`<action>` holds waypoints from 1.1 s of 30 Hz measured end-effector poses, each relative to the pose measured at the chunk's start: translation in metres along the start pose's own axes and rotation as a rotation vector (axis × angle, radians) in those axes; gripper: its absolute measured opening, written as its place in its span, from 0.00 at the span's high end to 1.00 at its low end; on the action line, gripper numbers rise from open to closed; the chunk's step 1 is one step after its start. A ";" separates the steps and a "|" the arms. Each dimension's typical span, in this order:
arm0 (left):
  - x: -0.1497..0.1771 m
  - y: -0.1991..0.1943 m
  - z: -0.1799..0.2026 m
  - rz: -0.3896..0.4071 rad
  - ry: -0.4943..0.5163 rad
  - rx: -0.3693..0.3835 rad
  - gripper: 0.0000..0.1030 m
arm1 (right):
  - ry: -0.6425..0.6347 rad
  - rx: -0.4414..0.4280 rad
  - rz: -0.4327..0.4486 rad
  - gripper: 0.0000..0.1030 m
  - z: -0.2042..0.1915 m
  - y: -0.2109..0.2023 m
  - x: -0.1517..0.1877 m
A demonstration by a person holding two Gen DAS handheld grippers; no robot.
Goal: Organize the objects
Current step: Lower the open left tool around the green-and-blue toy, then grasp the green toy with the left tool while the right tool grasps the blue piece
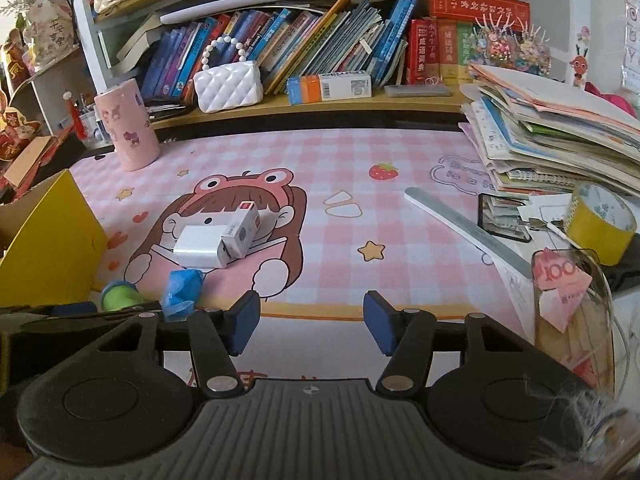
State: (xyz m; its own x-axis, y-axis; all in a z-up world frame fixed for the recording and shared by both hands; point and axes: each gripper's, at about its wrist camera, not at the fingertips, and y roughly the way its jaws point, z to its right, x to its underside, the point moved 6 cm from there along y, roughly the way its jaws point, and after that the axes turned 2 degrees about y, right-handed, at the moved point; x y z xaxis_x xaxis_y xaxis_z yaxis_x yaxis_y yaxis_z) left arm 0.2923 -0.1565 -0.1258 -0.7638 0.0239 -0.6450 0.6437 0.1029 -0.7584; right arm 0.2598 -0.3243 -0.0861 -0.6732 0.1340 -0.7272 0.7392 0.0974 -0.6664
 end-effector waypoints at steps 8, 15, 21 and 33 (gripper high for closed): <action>0.004 0.012 -0.007 -0.021 -0.003 -0.008 0.47 | -0.012 -0.066 -0.003 0.46 -0.009 0.008 -0.005; 0.009 -0.026 -0.014 0.031 0.015 0.026 0.50 | -0.051 -0.150 -0.035 0.44 -0.033 0.028 -0.007; 0.026 -0.052 -0.017 0.030 0.054 0.019 0.50 | -0.100 -0.206 -0.068 0.41 -0.059 0.056 -0.007; 0.048 -0.089 -0.034 0.054 0.050 0.024 0.50 | -0.187 -0.230 -0.116 0.45 -0.102 0.097 -0.009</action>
State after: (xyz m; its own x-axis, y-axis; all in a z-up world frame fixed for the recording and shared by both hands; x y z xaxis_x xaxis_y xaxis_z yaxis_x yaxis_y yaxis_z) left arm 0.1964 -0.1305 -0.0860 -0.7287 0.0783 -0.6804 0.6848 0.0759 -0.7247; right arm 0.3394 -0.2160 -0.1268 -0.7291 -0.0722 -0.6805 0.6279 0.3250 -0.7072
